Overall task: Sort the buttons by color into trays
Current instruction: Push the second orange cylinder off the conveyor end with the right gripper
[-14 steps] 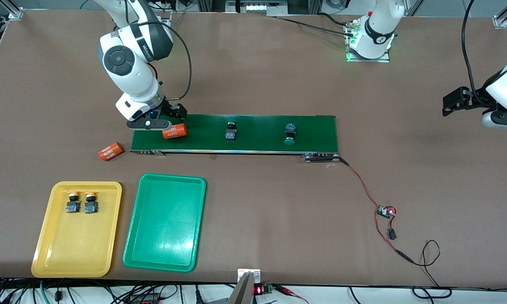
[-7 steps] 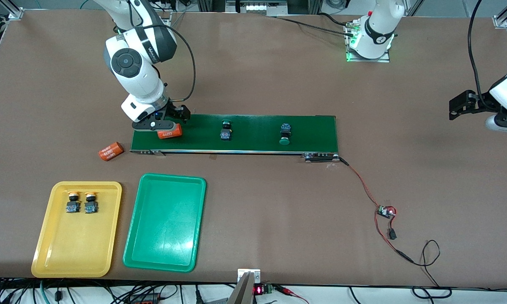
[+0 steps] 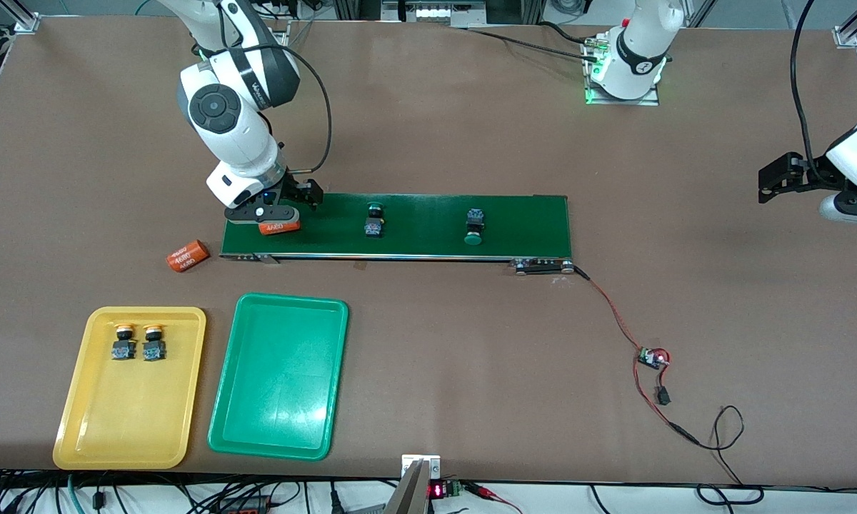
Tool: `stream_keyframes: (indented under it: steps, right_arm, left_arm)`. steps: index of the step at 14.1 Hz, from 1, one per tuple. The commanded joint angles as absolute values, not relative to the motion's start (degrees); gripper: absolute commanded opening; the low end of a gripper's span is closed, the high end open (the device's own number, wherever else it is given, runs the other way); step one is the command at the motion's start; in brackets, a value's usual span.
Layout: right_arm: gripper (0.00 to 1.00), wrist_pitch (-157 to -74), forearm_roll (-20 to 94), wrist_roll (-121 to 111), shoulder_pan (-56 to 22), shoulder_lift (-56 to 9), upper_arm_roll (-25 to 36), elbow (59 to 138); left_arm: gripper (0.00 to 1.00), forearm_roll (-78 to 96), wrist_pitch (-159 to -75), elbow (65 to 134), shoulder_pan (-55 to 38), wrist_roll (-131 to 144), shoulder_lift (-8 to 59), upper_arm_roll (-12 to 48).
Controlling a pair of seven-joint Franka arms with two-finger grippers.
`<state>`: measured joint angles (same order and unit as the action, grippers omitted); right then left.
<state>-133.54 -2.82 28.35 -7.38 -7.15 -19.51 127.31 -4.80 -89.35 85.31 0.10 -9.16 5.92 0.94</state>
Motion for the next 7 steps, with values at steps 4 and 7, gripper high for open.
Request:
stream_keyframes:
  steps: [4,7]
  right_arm:
    - [1.0,-136.67,-3.87,29.62,-8.53,-9.84,-19.51,127.0]
    - [1.0,-138.95,-3.87,29.62,-9.05,-11.33,-19.51,126.74]
  left_arm:
    - [1.0,-6.42,-89.47,84.38,0.18,-9.67,6.24,1.58]
    - [1.0,-6.33,-88.86,84.2,0.0,-9.85,6.07,1.67]
